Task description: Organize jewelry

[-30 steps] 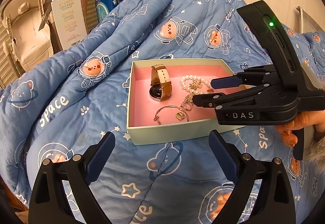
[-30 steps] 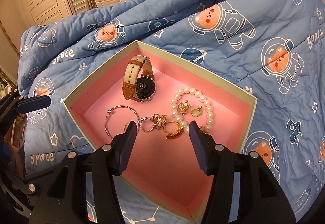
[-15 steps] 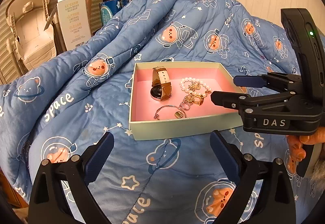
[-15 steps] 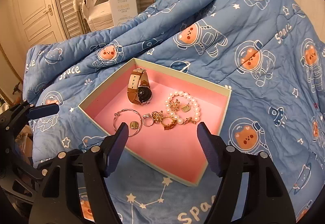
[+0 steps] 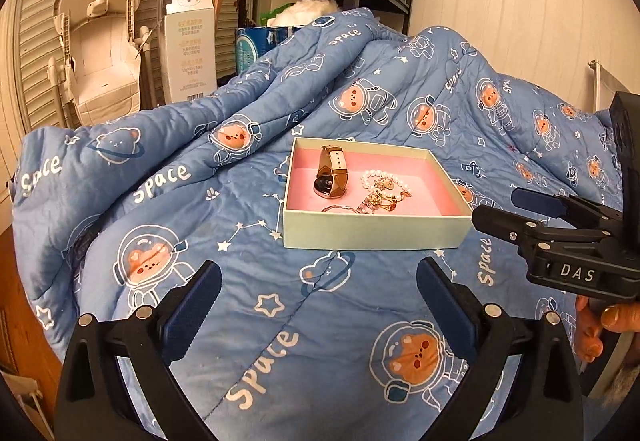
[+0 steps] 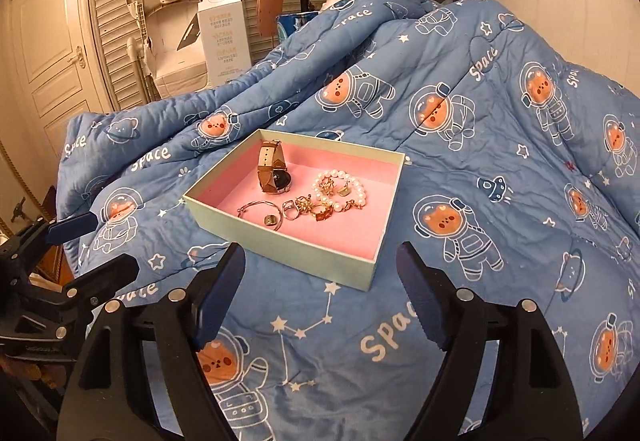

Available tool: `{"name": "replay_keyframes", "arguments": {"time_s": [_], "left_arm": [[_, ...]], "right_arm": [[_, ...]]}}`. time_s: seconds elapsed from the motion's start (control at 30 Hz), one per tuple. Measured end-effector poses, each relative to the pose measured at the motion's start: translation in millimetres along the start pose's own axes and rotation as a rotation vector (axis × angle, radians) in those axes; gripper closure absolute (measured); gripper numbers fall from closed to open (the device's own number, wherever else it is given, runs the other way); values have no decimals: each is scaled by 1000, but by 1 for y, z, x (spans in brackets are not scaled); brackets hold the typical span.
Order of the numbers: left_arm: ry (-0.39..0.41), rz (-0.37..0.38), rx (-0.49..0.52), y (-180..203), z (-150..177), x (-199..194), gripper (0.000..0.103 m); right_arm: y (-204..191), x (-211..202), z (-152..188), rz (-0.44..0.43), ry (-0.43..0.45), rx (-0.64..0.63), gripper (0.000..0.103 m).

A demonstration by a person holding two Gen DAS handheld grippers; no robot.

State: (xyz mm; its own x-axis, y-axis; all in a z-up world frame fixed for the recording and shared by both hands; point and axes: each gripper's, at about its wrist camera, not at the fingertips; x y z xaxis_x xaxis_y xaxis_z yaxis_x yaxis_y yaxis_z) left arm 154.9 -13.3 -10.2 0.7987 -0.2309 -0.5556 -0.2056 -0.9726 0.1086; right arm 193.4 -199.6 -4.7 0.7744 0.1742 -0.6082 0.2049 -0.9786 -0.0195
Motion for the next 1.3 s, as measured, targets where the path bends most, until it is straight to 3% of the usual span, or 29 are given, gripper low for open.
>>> {"name": "replay_keyframes", "arguments": {"time_s": [0.57,0.63,0.67,0.87,1.3], "left_arm": [[71,-10,-77,11,48,-68,7],[77,0,-100,11,55,-77,7],[77,1,-103,12,59,-80,7],[65,-2,-162,13,77,-95,7],[133,-63,-110,23,78,-115,7]], "right_arm": [[-13,-66,62,57,33,31,25],[-15,-74,71,62,38,28,23],[-16,-79,76,64,41,29,15],[-19,-109,90,79,108,48,14],[-23,-130,103,110,134,59,9]]}}
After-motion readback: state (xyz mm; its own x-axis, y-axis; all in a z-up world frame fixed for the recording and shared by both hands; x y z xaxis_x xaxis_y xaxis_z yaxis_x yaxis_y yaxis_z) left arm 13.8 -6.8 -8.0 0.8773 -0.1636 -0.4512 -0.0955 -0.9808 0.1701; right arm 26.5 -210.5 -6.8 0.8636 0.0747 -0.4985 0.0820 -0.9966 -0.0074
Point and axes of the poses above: each gripper's, at about its wrist camera, not at the fingertips, and x roughly the way its jaws point, y to its right, z to its underside, and after that the axes turned 3 degrees about z, right-handed
